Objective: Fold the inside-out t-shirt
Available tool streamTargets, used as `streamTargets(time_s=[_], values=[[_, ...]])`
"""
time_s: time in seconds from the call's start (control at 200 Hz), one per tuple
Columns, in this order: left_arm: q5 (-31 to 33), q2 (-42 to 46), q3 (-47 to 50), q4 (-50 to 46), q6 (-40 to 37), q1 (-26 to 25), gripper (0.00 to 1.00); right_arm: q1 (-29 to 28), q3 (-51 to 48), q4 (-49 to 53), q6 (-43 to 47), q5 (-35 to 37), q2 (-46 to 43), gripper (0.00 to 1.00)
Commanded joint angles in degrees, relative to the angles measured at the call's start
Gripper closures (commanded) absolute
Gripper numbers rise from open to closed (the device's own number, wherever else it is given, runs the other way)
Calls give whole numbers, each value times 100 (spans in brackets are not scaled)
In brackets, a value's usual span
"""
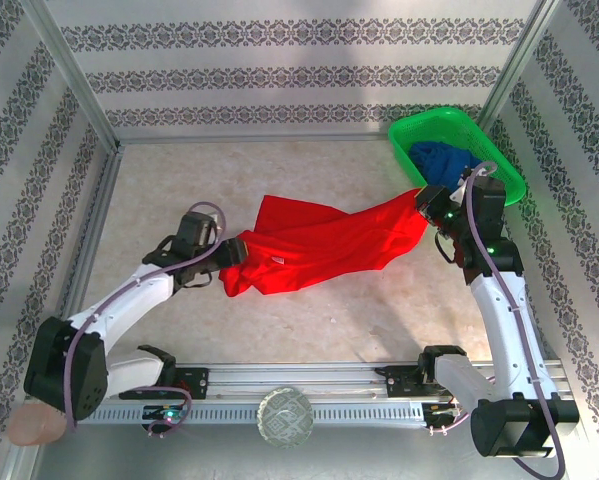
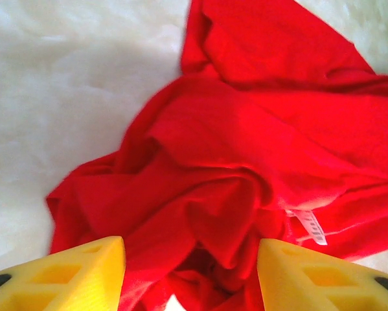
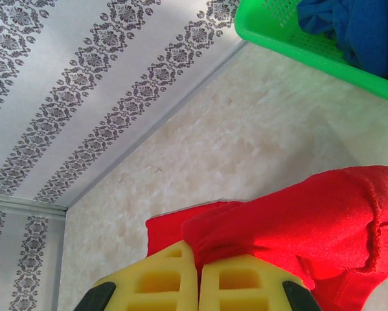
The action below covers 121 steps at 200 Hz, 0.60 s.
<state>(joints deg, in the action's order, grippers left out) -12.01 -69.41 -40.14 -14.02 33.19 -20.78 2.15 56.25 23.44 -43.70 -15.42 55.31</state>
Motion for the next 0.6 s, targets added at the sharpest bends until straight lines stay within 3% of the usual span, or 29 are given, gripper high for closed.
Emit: streamTargets(time_s=[0.0, 0.19, 0.445, 0.6], values=[[610, -221, -370, 212, -104, -459, 46, 34, -31, -58, 72, 76, -20, 100], [1035, -709, -707, 180, -68, -855, 52, 32, -39, -54, 86, 65, -28, 100], [1085, -1167, -840, 234, -2, -1024, 57, 40, -33, -77, 53, 57, -29, 100], [1092, -1253, -886, 312, 65, -1069, 78, 35, -10, -70, 45, 24, -20, 100]])
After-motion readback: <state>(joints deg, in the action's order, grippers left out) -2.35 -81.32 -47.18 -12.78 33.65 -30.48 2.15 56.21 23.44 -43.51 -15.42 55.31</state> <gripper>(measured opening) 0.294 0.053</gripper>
